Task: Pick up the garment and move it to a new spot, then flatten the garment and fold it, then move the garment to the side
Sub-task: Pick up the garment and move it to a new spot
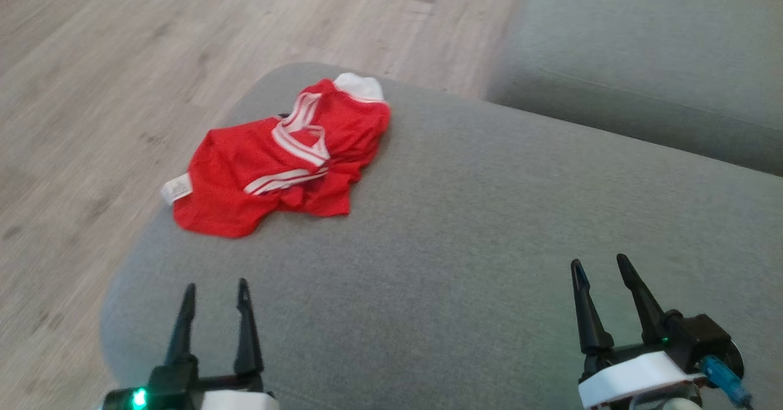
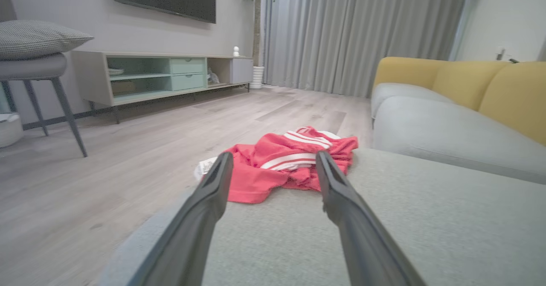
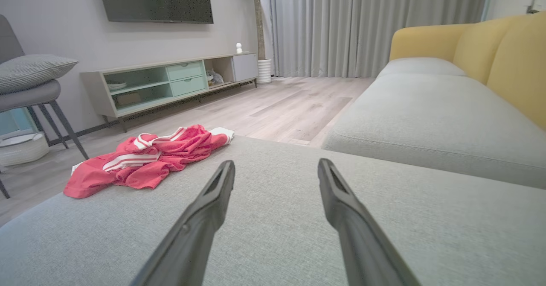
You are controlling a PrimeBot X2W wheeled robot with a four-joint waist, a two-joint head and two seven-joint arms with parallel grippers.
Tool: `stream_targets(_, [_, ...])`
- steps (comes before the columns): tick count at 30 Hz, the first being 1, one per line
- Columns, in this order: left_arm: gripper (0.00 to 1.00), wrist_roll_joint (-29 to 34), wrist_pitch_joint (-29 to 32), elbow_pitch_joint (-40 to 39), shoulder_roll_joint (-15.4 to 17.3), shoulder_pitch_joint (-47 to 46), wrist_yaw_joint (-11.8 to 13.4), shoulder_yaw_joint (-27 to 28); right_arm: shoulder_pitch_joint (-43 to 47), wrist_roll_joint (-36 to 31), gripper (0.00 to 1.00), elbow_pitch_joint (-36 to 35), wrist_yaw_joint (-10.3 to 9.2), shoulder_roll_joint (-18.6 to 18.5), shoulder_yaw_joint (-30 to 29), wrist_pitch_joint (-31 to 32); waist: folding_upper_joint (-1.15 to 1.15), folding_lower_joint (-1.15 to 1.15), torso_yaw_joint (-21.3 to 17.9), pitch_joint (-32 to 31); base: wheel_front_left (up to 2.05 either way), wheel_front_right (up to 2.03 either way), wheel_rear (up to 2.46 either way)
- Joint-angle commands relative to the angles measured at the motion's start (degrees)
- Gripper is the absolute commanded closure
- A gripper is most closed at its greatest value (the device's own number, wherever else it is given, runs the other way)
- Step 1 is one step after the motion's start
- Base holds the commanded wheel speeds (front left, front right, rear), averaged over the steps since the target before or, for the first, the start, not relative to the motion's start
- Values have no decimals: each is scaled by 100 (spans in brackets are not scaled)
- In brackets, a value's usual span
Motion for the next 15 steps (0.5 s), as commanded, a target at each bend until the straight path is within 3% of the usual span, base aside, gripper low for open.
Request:
stream_targets(1, [0,72,-31,-219,-17,-281,0,238,-239,39,0,-189,39,-32,111,-62,0,0,140,118,0,0,0])
stream_targets(8, [0,361,-31,-589,127,-565,-134,821,-417,-117,0,-231,39,-240,68,-62,0,0,-46,550,0,0,0])
stream_targets(12, [0,401,-31,-777,297,-1282,-324,1089,-640,-190,0,-362,39,-655,5,-62,0,0,-209,1224,0,0,0])
stream_targets(15, [0,394,-31,-394,481,-2135,-613,1104,-878,-236,0,-462,39,-1025,8,-62,0,0,-317,1743,0,0,0])
